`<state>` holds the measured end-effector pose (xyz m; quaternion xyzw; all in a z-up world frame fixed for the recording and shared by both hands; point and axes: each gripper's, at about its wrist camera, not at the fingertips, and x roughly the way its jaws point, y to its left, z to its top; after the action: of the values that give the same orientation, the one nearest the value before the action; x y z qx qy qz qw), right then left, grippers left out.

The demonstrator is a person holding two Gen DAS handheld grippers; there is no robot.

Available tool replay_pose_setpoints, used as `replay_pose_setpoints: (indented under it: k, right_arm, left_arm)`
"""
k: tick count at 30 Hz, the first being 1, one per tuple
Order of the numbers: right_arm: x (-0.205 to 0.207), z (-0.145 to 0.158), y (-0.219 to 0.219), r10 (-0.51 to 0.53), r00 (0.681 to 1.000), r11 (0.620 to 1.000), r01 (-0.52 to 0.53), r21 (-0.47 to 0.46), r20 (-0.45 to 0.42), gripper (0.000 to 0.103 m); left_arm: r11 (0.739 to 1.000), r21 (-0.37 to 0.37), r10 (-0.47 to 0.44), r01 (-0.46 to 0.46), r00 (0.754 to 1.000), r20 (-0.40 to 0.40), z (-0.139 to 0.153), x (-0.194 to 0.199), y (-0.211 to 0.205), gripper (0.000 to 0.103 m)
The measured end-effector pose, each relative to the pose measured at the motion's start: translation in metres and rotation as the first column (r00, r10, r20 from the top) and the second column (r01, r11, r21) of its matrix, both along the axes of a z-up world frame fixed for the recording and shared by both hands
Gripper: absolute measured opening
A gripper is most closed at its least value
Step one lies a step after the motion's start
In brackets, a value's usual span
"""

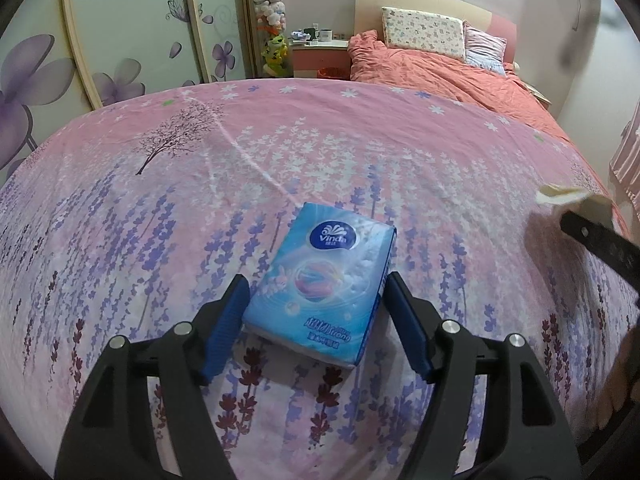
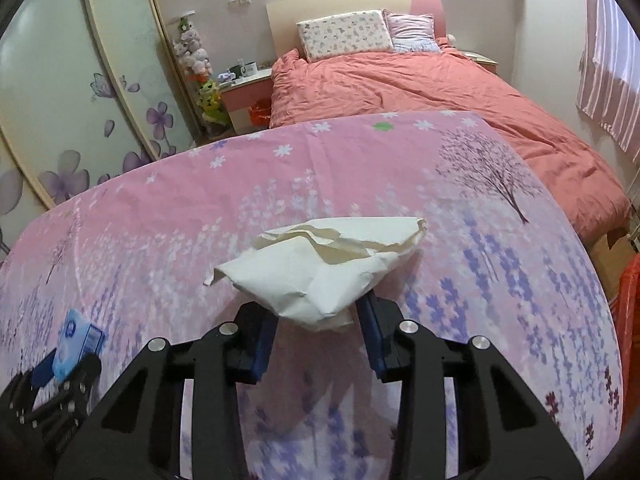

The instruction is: Collect trash

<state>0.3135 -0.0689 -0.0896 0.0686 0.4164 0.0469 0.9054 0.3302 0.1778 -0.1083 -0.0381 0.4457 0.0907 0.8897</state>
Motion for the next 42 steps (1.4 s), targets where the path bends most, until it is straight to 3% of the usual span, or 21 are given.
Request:
replay_pose_setpoints:
  k: [6,9,13,19,25,30,35,42]
  right_arm:
    - [-0.041,0.001,-0.029,0.017,1.0,1.0,-0.017,0.011,-0.005,0.038]
    - [-0.066,0.002,-0.044,0.045,0.999,0.999,-0.045,-0.008,-0.01,0.043]
    - [-0.094,0.004,-0.059,0.081,0.996,0.997,-0.081,-0.009,-0.029,0.069]
    - [-0.115,0.019,-0.074,0.084,0.996,0.994,-0.082,0.071,-0.019,0.078]
    - [-0.096,0.026,-0.08,-0.02,1.0,0.986,0.024,0.163,-0.021,0.078]
    - [-0.076,0.011,-0.075,-0.092,0.992,0.982,0.104,0.156,-0.083,0.075]
    - [-0.065,-0.003,-0.064,-0.079,0.99,0.987,0.094,0.13,-0.114,0.056]
    - [-0.063,-0.01,-0.055,-0.051,0.996,0.995,0.057,0.078,-0.07,0.041]
  left_arm:
    - [1.0,0.0,0.0,0.0,1.0,0.0,0.0,0.0,0.0,0.068]
    - [1.0,0.0,0.0,0.0,1.0,0.0,0.0,0.0,0.0,0.068]
    - [1.0,0.0,0.001,-0.001,1.0,0.0,0.0,0.0,0.0,0.069]
    - [1.0,0.001,0.001,-0.001,1.0,-0.001,0.0,0.0,0.0,0.069]
    - [1.0,0.0,0.001,-0.001,1.0,-0.001,0.0,0.0,0.0,0.069]
    - [1.0,0.0,0.001,-0.001,1.0,-0.001,0.001,0.0,0.0,0.069]
    - [1.0,-0.001,0.002,-0.002,1.0,-0.001,0.001,0.0,0.0,0.069]
    - [1.0,-0.003,0.002,-0.002,1.0,0.0,-0.001,0.001,0.001,0.069]
